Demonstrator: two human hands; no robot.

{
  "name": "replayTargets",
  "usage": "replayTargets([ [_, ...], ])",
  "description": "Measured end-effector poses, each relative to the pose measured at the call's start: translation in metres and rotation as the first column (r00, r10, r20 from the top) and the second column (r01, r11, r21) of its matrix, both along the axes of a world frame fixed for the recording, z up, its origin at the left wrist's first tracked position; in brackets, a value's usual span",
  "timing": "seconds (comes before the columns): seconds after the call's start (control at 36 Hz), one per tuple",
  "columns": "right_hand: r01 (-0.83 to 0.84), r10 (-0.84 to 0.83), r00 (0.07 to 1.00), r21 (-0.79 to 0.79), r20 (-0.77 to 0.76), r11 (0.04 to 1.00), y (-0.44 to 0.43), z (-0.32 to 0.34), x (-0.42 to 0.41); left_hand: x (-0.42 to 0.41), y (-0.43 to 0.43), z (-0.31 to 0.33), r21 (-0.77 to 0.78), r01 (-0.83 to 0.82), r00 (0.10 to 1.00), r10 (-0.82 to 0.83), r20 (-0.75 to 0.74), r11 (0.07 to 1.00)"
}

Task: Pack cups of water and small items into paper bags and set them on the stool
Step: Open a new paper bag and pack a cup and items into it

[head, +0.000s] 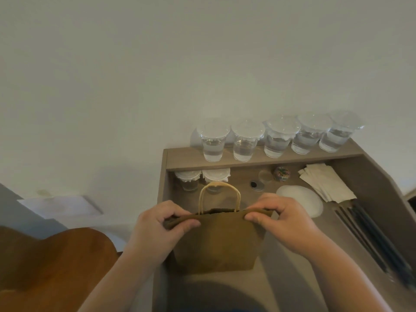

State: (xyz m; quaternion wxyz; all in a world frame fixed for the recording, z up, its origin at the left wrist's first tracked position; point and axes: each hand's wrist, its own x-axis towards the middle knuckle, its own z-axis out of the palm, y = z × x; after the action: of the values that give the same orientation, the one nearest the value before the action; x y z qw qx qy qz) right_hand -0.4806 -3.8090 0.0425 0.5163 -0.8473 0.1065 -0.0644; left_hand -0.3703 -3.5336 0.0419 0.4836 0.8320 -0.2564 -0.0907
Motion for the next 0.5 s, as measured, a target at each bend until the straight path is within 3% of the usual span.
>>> replayTargets([
  [0.17, 0.035, -0.034, 0.999, -0.086, 0.005, 0.996, 0.0, -0.003, -0.01, 0.006, -0.003, -0.007, -0.002, 0.042, 0.994, -0.042, 0.098, 0.999],
  [0.5, 0.07, -0.06, 0.997, -0.202, 0.058, 0.977, 0.003, 0.004, -0.012, 0.02, 0.001, 0.002, 0.266, 0.253, 0.929, -0.31, 0.203, 0.93],
])
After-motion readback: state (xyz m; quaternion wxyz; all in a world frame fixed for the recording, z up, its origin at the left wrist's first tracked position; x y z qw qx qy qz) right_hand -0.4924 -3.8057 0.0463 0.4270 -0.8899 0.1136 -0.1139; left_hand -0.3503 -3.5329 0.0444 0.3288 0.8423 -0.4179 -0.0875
